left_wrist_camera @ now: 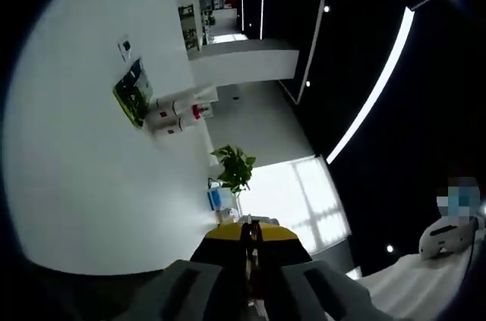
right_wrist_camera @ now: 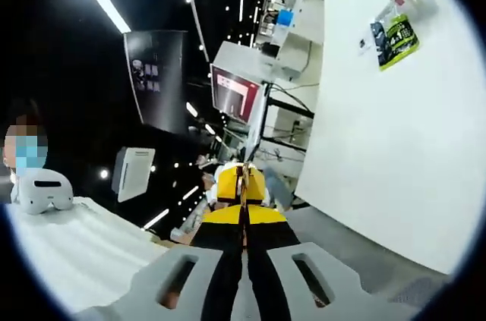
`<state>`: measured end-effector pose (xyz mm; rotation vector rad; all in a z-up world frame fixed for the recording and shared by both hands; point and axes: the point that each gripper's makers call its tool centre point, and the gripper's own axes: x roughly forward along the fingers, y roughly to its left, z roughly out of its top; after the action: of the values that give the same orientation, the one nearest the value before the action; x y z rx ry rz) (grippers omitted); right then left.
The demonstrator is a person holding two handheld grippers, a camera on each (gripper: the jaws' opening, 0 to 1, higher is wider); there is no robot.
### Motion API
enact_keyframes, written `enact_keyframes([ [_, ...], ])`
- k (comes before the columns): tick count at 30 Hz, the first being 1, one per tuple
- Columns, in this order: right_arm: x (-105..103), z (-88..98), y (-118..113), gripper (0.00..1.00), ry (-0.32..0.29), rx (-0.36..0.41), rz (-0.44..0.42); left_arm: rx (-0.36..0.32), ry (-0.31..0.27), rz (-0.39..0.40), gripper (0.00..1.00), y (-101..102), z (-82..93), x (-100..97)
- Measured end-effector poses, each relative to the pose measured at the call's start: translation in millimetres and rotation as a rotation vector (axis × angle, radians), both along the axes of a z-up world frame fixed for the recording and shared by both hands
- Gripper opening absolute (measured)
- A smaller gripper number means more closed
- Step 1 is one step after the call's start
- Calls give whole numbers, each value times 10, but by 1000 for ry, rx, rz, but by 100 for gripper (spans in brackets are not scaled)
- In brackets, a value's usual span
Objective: Arrange the skincare products in the storage area until every visible bottle or jar stands upright without overlapping.
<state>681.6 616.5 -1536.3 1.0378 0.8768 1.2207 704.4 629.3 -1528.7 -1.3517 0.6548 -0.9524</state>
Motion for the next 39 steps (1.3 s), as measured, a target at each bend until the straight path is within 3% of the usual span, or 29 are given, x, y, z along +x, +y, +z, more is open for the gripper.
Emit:
enact_keyframes([
  [2, -5, 6, -10, 0, 14, 6, 2, 79, -58, -17, 2, -12, -36, -17],
  [4, -12, -9, -3, 0, 7, -2, -1, 86, -66, -28, 1, -12, -15, -15],
  [6, 7, 9, 13, 0, -43, -1, -28, 85, -69, -18, 1, 5, -21, -7],
  [8, 114, 16, 5, 5, -82, -13, -105, 95, -61, -30, 1, -9, -32, -25],
  [10, 180, 30, -13, 13, -52, 6, -142, 113, -66, -46, 1, -41, -49, -63],
  [12, 162, 38, -4, 4, -72, 1, -127, 118, -56, -58, 1, -77, -77, -96],
  [13, 154, -18, -17, 2, -92, -43, -126, 104, -52, -58, 1, -93, -61, -114],
  [20, 137, -31, -6, 0, -53, -32, -132, 119, -5, -53, 2, -96, -131, -111],
  [23, 247, 2, -84, 0, -2, 21, -210, 149, -16, -105, 4, -126, -177, -212],
  [30, 233, -29, -83, 0, -20, -14, -203, 139, -10, -152, 1, -139, -162, -317],
  [32, 283, -20, -84, 0, -115, -42, -235, 136, 7, -156, 1, -122, -167, -282],
  [35, 234, -14, -57, 5, -130, -66, -192, 118, 3, -143, 0, -114, -129, -250],
  [38, 214, -73, -26, 9, -187, -132, -168, 110, 11, -123, 0, -102, -124, -203],
  [39, 208, -60, -19, 5, -197, -130, -164, 117, 11, -127, 0, -103, -140, -200],
])
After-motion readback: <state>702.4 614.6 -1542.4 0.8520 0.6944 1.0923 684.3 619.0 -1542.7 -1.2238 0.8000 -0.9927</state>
